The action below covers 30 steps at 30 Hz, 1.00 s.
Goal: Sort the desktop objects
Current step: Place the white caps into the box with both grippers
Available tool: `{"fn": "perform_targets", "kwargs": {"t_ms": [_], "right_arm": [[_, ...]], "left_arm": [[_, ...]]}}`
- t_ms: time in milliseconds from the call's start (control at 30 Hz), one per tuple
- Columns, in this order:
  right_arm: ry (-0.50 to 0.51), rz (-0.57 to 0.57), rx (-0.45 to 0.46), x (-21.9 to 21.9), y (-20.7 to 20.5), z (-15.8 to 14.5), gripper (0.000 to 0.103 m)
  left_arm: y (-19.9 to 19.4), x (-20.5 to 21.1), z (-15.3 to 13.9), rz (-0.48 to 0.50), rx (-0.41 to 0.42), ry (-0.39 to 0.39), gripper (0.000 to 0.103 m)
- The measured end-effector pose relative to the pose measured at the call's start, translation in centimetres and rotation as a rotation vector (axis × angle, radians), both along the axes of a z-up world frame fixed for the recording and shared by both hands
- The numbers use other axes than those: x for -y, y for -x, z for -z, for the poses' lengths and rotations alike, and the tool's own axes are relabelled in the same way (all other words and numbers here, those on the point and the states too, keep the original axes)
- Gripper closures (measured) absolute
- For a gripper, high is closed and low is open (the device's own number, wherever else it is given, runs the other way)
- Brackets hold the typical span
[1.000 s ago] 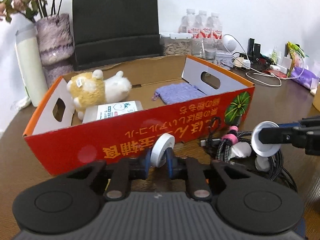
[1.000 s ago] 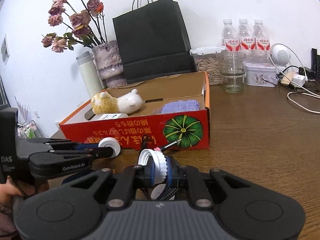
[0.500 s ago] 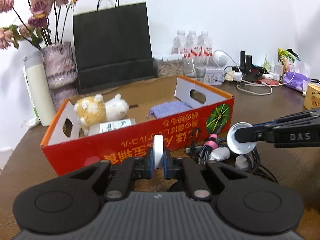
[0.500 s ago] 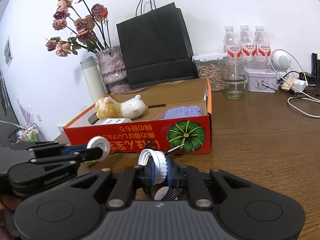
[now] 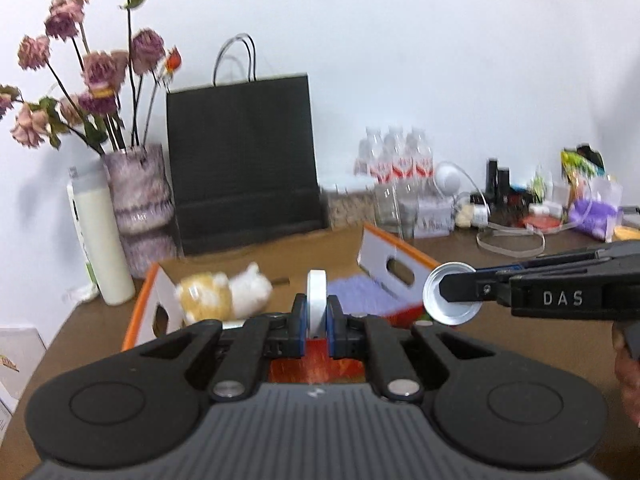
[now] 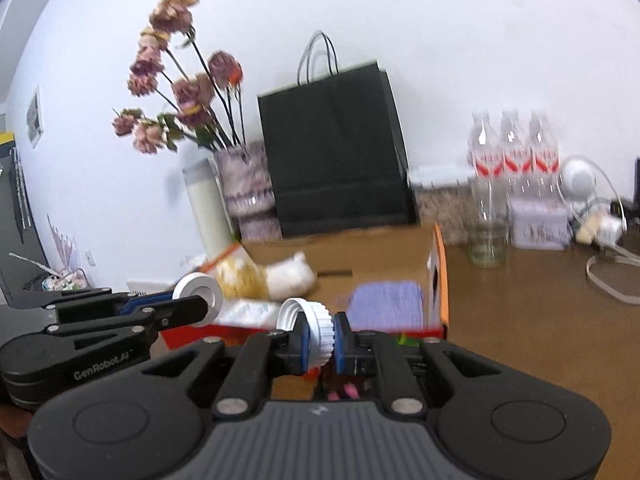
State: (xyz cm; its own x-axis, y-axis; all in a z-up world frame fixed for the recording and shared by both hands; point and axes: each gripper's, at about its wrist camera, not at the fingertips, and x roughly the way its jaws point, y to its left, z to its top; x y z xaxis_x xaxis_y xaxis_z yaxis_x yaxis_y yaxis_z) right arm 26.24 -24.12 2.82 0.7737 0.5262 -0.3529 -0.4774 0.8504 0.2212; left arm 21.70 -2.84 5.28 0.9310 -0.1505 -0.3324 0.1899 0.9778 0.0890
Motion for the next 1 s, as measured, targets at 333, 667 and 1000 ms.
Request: {"fn": "perform_targets", "kwargs": {"t_ms": [333,667,1000], "right_arm": [[-0.017,0.013,0.078,-2.1,-3.5,-1.9,0.092],[0.005,0.005,0.036,-4.1,-8.8,0.4,0.092],[0.045,0.022,-0.060,-4.4,-13.2,3.4,0.092]], "left_arm": [[-3.7,-0.9,-2.0,-0.063,0.038,0.096,0.094],[-9.4,-2.4,-0.7,-0.106,-0.008,0.137,0.094],[-13.8,-3.7,2.4,-0.132,-0.118,0.129,0.094]]}}
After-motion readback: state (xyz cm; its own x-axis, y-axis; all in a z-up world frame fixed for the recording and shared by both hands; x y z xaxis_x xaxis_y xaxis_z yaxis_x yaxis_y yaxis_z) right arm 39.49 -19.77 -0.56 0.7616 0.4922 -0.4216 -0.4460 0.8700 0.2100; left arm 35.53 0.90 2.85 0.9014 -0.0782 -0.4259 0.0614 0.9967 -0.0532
